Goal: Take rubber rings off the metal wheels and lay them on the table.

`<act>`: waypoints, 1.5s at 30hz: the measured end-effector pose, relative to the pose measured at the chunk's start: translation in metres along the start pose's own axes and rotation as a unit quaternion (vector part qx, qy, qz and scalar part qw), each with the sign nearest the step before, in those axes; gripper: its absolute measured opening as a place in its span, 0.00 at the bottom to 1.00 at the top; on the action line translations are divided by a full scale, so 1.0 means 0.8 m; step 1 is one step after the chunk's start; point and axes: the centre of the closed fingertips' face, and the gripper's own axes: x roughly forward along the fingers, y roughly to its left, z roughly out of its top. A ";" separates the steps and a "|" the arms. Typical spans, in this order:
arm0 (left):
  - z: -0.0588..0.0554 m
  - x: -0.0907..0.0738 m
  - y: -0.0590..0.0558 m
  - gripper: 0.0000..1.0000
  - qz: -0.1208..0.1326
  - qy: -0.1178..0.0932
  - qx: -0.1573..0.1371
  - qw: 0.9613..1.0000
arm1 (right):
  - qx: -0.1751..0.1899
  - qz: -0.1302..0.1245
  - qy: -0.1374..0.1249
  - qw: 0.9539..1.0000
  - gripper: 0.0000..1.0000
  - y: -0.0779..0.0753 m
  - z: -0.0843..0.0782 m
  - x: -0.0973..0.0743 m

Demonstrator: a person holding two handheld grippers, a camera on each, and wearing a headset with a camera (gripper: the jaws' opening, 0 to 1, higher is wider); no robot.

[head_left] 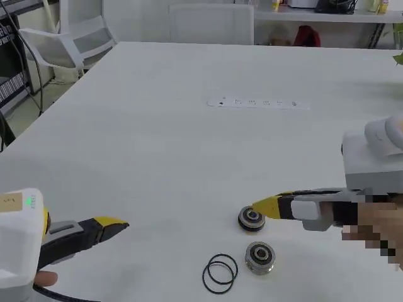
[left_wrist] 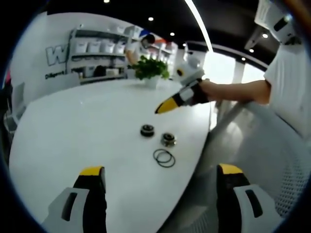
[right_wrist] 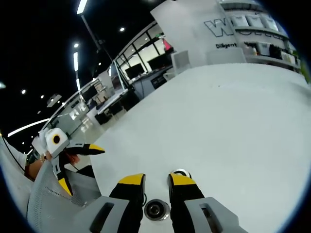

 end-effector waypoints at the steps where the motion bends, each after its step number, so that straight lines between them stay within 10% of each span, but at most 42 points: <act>1: 0.004 -0.001 -0.002 0.96 -0.002 -0.004 0.005 1.000 | 0.002 -0.002 -0.001 1.000 0.17 -0.002 0.000 -0.001; 9: 0.025 0.004 -0.003 0.96 -0.011 0.002 0.044 0.999 | 0.013 -0.014 -0.006 1.000 0.17 -0.010 0.001 -0.004; 20: 0.114 0.015 0.000 0.92 -0.021 -0.018 0.116 0.993 | 0.022 -0.035 -0.001 0.999 0.16 -0.028 -0.004 -0.005; 28: 0.172 0.034 0.006 0.86 -0.032 -0.044 0.163 0.985 | 0.023 -0.048 0.006 0.999 0.16 -0.036 -0.009 -0.007; 45: 0.229 0.102 0.010 0.67 -0.049 -0.050 0.270 0.960 | 0.023 -0.063 0.012 0.998 0.16 -0.051 -0.016 -0.009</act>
